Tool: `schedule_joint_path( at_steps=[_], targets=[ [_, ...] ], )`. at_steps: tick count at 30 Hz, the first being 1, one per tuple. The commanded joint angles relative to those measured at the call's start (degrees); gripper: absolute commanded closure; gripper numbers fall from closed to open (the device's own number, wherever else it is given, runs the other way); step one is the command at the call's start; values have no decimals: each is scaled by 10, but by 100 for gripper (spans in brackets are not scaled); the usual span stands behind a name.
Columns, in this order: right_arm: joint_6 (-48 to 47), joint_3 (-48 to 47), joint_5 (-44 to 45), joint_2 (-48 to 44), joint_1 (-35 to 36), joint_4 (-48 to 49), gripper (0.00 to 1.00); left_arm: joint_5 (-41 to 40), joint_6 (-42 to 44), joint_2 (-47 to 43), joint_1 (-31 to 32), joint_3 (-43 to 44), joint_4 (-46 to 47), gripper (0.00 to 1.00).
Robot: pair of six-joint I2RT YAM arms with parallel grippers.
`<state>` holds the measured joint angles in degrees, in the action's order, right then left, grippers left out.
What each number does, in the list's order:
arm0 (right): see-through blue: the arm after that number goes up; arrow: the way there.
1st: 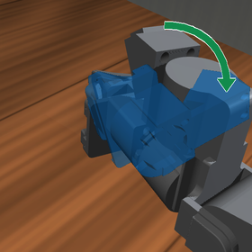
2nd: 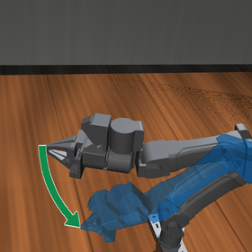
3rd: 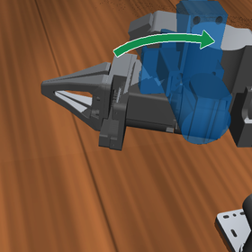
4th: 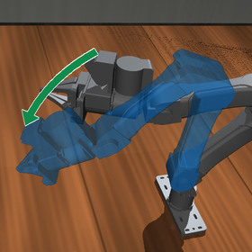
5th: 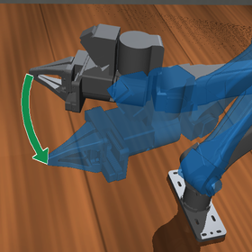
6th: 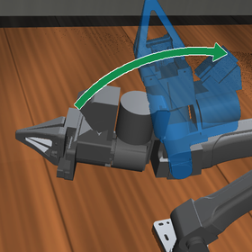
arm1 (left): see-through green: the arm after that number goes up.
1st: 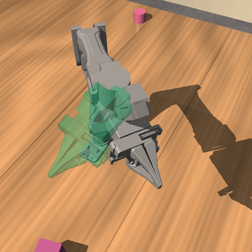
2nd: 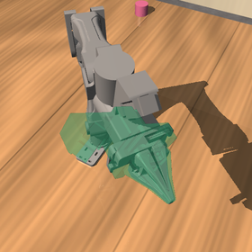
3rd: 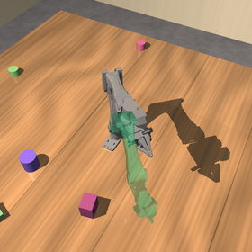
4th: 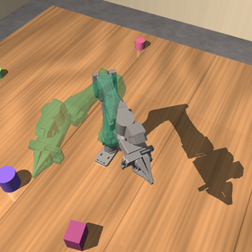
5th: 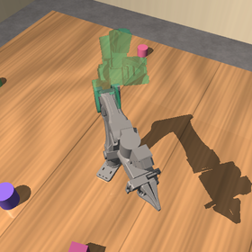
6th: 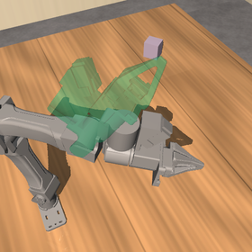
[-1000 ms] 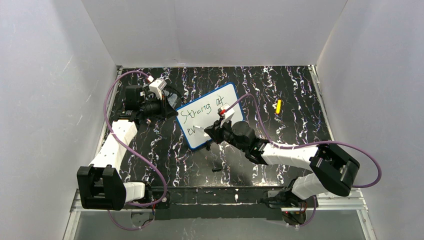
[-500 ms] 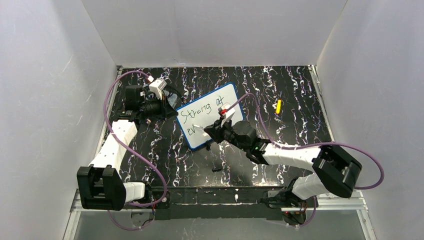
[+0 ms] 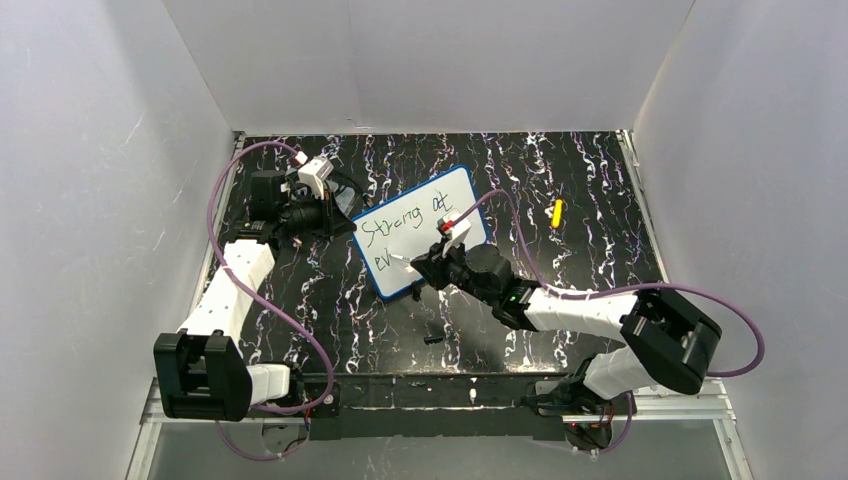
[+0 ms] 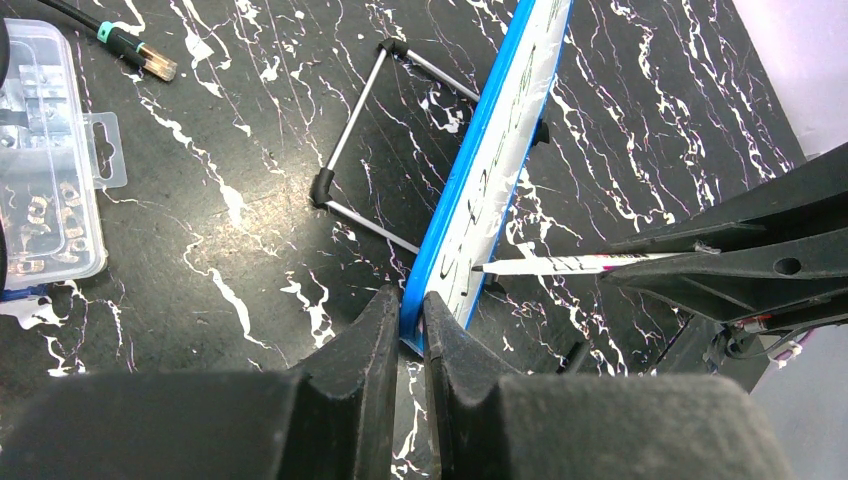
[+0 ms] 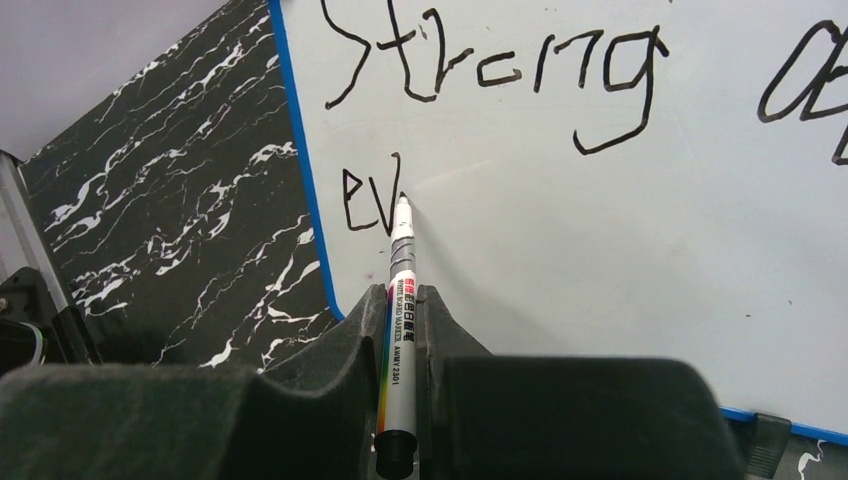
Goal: Write a sentence on the whiteboard
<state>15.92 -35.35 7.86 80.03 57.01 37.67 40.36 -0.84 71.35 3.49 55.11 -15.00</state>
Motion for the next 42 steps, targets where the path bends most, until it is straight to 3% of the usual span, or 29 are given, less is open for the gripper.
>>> schedule_joint_path(
  at_steps=[1,22,42],
  targets=[
    [-4,-1,25,7,-1,11,99,6,6,-23,1,1,-9,100],
    [-18,-3,64,-19,-1,-7,99,7,6,-23,2,2,-9,100],
    [-29,-25,35,-9,-1,30,99,7,6,-24,1,2,-9,100]
  ],
)
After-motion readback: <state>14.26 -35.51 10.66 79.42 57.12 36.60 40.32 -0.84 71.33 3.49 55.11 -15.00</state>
